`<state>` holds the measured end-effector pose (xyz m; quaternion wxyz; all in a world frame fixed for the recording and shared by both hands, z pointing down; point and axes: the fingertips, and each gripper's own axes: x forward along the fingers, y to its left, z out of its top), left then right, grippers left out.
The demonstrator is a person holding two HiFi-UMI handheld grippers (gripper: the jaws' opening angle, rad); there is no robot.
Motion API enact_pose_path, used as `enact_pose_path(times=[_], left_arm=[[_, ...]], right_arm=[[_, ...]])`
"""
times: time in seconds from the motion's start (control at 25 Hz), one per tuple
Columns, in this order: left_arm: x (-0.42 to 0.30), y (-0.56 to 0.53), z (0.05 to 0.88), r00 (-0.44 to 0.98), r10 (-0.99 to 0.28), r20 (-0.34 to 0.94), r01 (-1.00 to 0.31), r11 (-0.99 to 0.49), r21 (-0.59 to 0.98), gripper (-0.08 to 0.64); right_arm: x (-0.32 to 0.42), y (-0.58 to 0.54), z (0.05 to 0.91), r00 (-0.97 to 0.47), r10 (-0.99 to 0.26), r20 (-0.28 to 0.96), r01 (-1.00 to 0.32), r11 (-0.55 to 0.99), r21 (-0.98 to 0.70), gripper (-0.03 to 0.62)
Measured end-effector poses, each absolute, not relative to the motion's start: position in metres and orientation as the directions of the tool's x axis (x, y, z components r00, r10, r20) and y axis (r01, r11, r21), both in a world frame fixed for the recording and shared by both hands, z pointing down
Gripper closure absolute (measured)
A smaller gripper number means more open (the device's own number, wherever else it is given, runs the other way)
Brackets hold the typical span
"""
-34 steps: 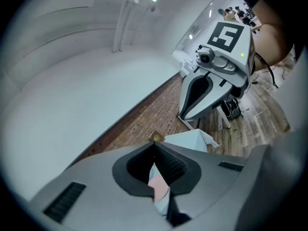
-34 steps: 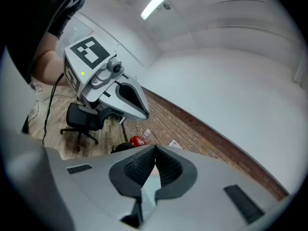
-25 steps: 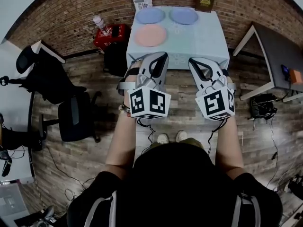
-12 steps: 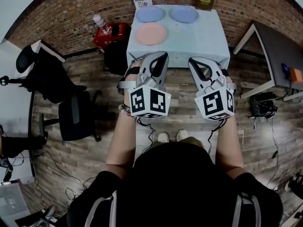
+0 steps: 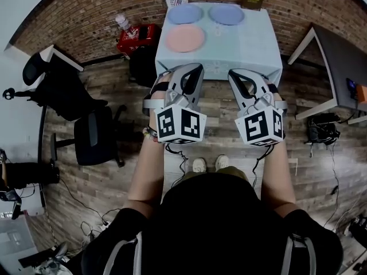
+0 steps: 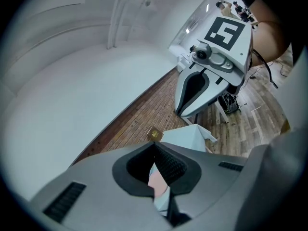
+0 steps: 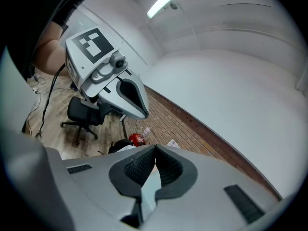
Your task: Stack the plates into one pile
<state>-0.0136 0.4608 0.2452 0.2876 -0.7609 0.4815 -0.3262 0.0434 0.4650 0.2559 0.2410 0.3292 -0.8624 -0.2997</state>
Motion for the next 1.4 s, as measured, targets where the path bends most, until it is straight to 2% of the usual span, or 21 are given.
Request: enact_pose_path(times=[0.76, 1.4], left_arm=[[0.036, 0.442, 0.263, 0.212, -0.949, 0.235, -0.580, -0.316, -0.751, 0.538], [-0.028, 0.318, 0.283, 0.202, -0.947, 0.250, -0.591, -0.321, -0.740, 0.538]], right_arm=[[0.096, 0.445, 0.274, -0.742, -0.631, 0.226, -0.340, 0.646, 0.683, 0.557], [0.035, 0.326, 0.274, -0.760, -0.606, 0.234, -0.347, 0.683, 0.643, 0.557]])
